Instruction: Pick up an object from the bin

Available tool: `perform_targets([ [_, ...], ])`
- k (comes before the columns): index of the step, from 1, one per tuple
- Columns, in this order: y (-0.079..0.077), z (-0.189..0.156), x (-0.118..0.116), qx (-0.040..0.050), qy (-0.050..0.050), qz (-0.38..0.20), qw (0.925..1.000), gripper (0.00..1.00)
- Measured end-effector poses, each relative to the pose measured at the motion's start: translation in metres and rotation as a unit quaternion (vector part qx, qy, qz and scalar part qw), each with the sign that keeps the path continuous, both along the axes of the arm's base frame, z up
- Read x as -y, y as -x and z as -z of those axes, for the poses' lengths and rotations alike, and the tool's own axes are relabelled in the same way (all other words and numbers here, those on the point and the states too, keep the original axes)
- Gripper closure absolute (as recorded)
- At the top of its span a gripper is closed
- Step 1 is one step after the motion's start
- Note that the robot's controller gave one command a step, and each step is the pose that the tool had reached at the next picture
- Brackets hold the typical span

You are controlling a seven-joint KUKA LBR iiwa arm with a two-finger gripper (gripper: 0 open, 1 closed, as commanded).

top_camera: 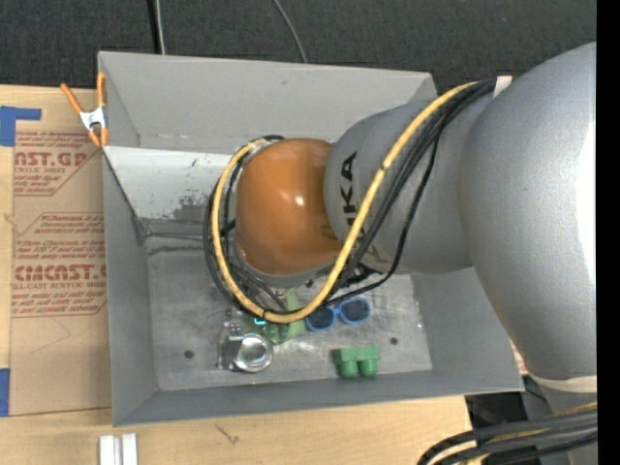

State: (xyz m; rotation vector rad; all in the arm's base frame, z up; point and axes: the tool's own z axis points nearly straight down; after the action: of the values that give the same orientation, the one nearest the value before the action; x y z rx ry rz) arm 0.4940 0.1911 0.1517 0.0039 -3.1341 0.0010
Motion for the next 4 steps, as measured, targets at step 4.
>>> perform_targets([
  [4,0.000,0.079,0.080,0.0102,-0.002,-0.202,0.9793,0.00],
])
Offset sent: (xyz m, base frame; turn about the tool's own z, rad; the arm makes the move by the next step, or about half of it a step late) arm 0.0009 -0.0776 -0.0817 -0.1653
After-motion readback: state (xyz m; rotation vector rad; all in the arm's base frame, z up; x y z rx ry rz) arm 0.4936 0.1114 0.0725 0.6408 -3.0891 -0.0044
